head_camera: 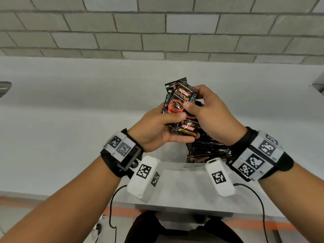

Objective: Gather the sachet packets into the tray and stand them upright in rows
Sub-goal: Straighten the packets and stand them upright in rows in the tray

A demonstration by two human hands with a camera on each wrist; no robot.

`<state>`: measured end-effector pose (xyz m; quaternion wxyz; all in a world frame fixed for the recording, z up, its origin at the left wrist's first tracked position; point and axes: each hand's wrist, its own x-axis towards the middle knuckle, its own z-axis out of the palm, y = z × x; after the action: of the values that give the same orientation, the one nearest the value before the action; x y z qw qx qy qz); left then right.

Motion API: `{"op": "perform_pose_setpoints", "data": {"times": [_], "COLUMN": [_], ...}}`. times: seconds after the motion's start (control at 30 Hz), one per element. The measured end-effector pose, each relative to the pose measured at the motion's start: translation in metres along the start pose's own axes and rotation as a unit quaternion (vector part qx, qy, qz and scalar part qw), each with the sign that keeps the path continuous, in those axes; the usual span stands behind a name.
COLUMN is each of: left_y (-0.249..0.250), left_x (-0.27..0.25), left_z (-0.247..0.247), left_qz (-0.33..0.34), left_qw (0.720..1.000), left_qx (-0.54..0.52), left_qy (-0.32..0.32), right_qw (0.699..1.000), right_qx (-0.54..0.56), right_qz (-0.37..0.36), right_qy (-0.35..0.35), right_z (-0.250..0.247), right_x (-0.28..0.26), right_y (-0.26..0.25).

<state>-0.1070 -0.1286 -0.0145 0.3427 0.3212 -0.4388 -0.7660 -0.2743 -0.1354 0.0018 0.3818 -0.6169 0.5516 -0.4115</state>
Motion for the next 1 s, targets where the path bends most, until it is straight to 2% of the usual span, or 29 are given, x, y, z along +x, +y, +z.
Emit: {"op": "perform_pose_setpoints", "data": {"times": [0.2,0.37,0.5,0.6,0.7,0.73,0.8,0.87,1.0], "left_y": [-0.008,-0.011,-0.009,-0.007,-0.006,-0.005,-0.004,-0.005,-0.01], "left_x": [0.003,-0.001,-0.004,-0.007,-0.01,-0.012,-0.017,-0.022,-0.03], "left_z": [-0.011,-0.021,-0.025,-0.031,-0.045,-0.051,-0.065,-0.076,-0.086], "left_qz": [0.044,0.049,0.051,0.044,0.049,0.057,0.082,0.107,0.117], "left_qw": [0.995,0.994,0.993,0.991,0.983,0.977,0.963,0.949,0.945], "left_qx": [0.021,0.054,0.08,0.1,0.119,0.124,0.126,0.113,0.058], "left_qy": [0.081,0.086,0.071,0.072,0.134,0.164,0.225,0.276,0.3], "right_qw": [0.996,0.992,0.99,0.991,0.999,0.998,0.993,0.981,0.94], "right_qx": [-0.075,-0.097,-0.103,-0.108,-0.03,-0.044,-0.108,-0.183,-0.303], "right_qz": [-0.027,-0.058,-0.095,-0.084,-0.02,-0.018,-0.022,-0.022,-0.046], "right_qy": [-0.03,-0.052,-0.024,-0.016,-0.036,-0.031,-0.028,-0.056,-0.152], "right_z": [-0.005,-0.007,-0.004,-0.007,-0.016,-0.019,-0.023,-0.022,-0.012], "right_x": [0.008,0.009,0.016,0.026,0.038,0.043,0.055,0.064,0.077], "right_y": [-0.003,-0.003,-0.001,-0.002,-0.009,-0.009,-0.008,-0.005,0.003]}}
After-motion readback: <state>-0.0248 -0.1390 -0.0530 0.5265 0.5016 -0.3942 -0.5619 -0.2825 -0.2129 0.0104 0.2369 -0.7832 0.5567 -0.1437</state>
